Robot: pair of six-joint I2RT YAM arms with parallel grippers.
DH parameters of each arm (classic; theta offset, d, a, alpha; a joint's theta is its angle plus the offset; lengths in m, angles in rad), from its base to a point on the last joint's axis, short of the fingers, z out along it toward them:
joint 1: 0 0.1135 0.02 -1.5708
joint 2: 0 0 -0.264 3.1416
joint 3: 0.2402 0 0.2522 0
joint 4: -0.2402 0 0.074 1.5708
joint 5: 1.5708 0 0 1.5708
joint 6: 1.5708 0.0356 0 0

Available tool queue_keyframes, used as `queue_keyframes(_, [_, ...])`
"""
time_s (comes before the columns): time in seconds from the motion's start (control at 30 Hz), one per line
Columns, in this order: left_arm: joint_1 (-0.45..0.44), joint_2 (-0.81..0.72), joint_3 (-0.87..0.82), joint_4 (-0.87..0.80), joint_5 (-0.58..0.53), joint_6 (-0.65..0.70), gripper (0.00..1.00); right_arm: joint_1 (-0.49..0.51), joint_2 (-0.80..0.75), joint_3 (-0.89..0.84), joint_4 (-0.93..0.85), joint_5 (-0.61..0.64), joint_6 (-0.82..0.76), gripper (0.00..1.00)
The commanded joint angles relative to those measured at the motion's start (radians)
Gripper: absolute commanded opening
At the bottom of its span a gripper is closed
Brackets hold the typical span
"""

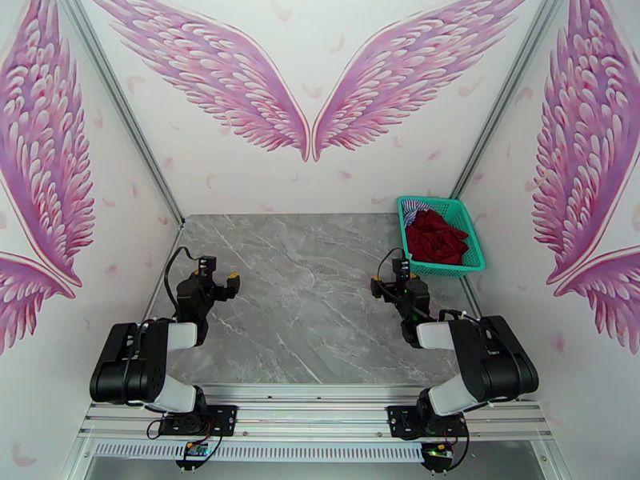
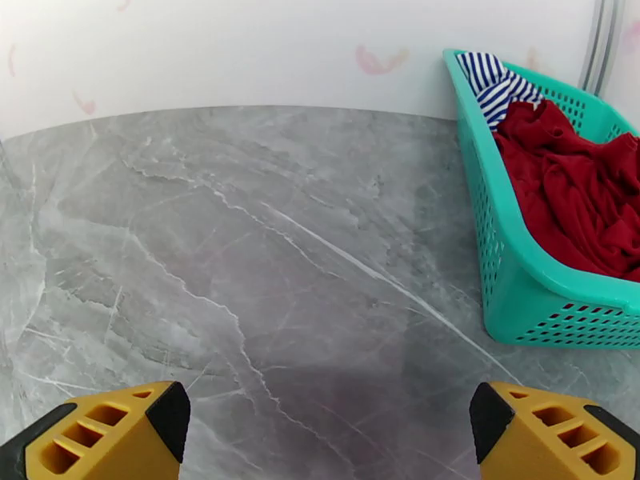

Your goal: Fold and stack the mixed laundry pile

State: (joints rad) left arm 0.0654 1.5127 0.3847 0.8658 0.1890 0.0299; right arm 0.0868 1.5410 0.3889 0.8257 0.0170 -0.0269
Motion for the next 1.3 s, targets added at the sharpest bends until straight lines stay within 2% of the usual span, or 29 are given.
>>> queue_keyframes(0.0, [0.005, 0.008, -0.001, -0.003, -0.052, -0.02, 0.99, -0.007, -0.001, 0.025, -0.014, -0.014, 0.004, 0.99])
queue_keyframes(0.17, [0.004, 0.01, 0.007, -0.017, -0.073, -0.026, 0.99, -0.013, 0.0, 0.026, -0.015, -0.023, 0.008, 0.99])
queue_keyframes(0.27, [-0.004, 0.012, 0.019, -0.04, -0.129, -0.038, 0.99, -0.015, -0.001, 0.027, -0.015, -0.025, 0.01, 0.99])
queue_keyframes(1.17, [-0.049, -0.001, 0.016, -0.047, -0.24, -0.027, 0.99, 0.001, -0.009, 0.017, 0.0, 0.003, -0.004, 0.99])
queue_keyframes(1.2, [-0.06, -0.021, 0.035, -0.091, -0.233, -0.01, 0.99, 0.014, -0.034, 0.012, -0.018, 0.009, -0.017, 0.99])
queue_keyframes(1.27, [-0.101, -0.093, 0.122, -0.326, -0.264, 0.027, 0.99, 0.032, -0.119, 0.026, -0.129, 0.034, -0.027, 0.99])
